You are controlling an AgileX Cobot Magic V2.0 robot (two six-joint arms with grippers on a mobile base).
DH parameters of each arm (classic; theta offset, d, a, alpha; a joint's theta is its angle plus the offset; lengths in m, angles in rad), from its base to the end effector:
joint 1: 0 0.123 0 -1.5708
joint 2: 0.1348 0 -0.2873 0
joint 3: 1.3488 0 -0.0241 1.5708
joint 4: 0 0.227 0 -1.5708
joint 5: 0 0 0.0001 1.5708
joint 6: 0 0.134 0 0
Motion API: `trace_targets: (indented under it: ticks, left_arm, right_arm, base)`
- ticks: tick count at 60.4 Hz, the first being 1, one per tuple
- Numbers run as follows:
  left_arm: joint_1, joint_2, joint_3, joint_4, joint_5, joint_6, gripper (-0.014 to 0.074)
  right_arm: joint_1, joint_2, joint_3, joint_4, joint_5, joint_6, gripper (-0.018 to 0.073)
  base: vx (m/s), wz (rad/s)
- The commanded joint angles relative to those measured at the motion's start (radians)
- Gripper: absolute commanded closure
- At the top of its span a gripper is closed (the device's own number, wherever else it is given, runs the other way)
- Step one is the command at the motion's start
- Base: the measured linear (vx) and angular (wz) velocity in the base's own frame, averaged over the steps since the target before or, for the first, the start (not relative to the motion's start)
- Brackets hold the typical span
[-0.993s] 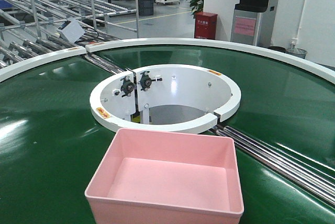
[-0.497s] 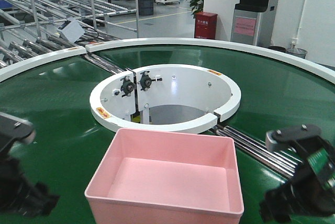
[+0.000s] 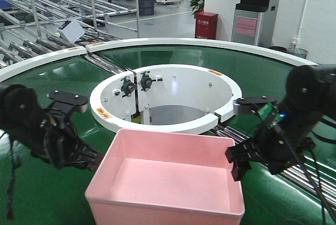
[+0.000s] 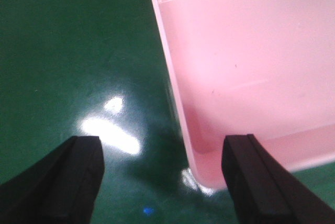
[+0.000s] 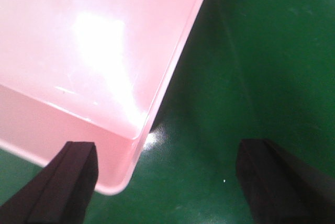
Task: Grab pink bin and stack on right shelf
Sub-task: 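Move both grippers down to the pink bin's side walls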
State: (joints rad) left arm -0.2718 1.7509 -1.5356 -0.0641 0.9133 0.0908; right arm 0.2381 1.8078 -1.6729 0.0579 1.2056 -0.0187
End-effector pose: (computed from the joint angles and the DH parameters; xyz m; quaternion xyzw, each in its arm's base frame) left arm 0.3689 -0.1099 0.2756 0.1619 0.9511 -0.0531 0.2577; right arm 0.3618 0.0953 0.2768 -0.1205 0.9796 0.0455 0.1540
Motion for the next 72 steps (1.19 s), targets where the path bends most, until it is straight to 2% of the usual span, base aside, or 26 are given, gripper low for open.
trace_targets:
  ticks: [1, 9, 24, 36, 45, 57, 64, 72]
  left_arm:
    - [-0.008, 0.022, -0.101, -0.040, 0.005, -0.019, 0.0013]
    - [-0.016, 0.114, -0.209, -0.058, 0.016, -0.024, 0.0013]
    - [-0.017, 0.259, -0.365, -0.043, 0.040, -0.130, 0.0021]
    - [-0.017, 0.328, -0.385, -0.020, 0.028, -0.152, 0.0021]
    - [-0.017, 0.365, -0.385, 0.037, 0.037, -0.177, 0.0021]
    - [-0.017, 0.377, -0.385, 0.064, 0.035, -0.220, 0.0037]
    - [-0.017, 0.376, -0.385, 0.070, 0.025, -0.225, 0.0097]
    - [-0.017, 0.376, -0.385, 0.064, 0.023, -0.227, 0.0213]
  right_arm:
    - [0.012, 0.022, -0.099, -0.026, 0.019, 0.032, -0.0022]
    - [0.043, 0.107, -0.174, -0.078, 0.036, 0.102, -0.0022]
    - [0.041, 0.216, -0.232, -0.084, 0.001, 0.265, -0.0022]
    - [0.041, 0.260, -0.231, -0.086, -0.055, 0.331, -0.0022]
    - [0.041, 0.287, -0.231, -0.090, -0.088, 0.348, -0.0011]
    - [0.041, 0.304, -0.229, -0.181, -0.066, 0.434, 0.0084]
    - [0.041, 0.308, -0.229, -0.187, -0.066, 0.452, 0.0155]
    - [0.041, 0.310, -0.229, -0.183, -0.063, 0.468, 0.0263]
  base:
    - [0.00, 0.00]
    - [0.00, 0.00]
    - [0.00, 0.00]
    - [0.00, 0.00]
    - [0.00, 0.00]
    - [0.00, 0.00]
    - [0.00, 0.00]
    - [0.00, 0.00]
